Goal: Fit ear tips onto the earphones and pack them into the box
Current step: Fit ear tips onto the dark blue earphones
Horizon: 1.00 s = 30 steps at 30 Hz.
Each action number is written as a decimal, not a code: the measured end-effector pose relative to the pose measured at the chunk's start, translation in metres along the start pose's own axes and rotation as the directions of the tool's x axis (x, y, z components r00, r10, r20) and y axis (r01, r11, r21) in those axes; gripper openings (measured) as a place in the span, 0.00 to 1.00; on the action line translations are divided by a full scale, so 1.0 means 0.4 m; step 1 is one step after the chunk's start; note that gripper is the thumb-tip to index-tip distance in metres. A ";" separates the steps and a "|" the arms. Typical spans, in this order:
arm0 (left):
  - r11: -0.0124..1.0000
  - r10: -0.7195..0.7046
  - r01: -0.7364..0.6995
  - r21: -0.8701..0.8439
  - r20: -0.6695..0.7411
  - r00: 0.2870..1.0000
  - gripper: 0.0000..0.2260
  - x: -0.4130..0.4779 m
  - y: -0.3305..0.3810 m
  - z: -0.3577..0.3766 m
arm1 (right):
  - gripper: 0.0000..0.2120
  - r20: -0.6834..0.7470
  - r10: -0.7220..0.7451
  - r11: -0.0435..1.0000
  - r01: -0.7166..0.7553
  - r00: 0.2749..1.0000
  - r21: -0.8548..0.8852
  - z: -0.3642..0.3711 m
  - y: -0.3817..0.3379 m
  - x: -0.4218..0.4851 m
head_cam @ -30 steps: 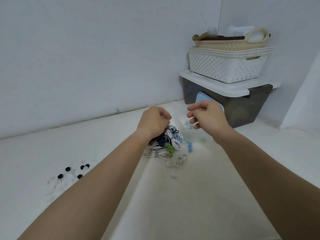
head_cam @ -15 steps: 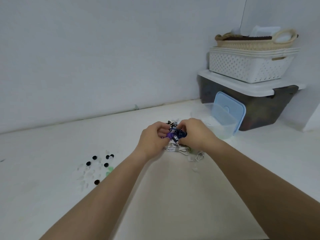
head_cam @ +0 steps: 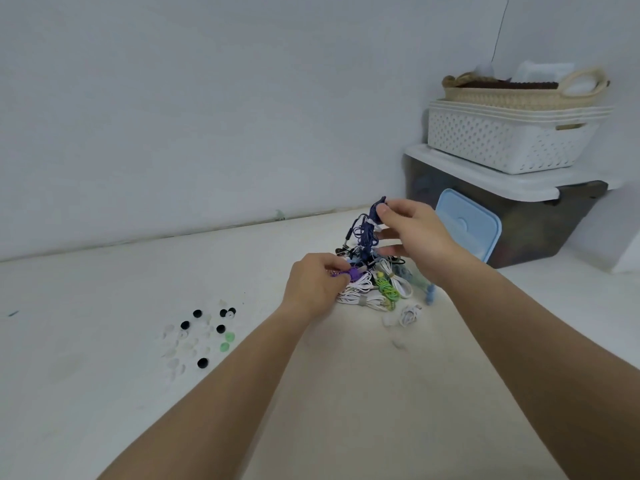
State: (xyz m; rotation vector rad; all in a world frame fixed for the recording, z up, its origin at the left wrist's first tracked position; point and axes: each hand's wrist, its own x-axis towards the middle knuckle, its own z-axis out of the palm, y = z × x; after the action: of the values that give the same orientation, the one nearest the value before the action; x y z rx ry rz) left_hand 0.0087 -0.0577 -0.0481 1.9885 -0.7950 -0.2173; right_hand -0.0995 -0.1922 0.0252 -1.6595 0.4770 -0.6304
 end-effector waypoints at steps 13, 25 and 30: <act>0.379 -0.256 0.355 -0.855 0.272 0.928 0.14 -0.099 0.073 -0.143 | 0.12 0.223 0.024 0.944 -0.095 0.975 0.315 0.098 -0.095 -0.049; 0.364 -0.185 0.393 -0.844 0.348 0.919 0.11 -0.204 -0.011 -0.305 | 0.11 0.334 0.151 0.954 -0.226 0.930 0.197 0.184 -0.044 -0.093; 0.639 -0.197 0.300 -0.708 0.227 0.954 0.09 -0.212 -0.048 -0.318 | 0.10 0.348 0.188 0.982 -0.175 0.919 -0.068 0.208 -0.013 -0.113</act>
State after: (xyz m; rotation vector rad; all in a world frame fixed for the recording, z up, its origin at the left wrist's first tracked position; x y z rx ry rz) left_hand 0.0095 0.0915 -0.0101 1.2865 -0.3898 -0.7254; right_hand -0.0809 -0.0999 0.0142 -1.6935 0.3752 -0.1790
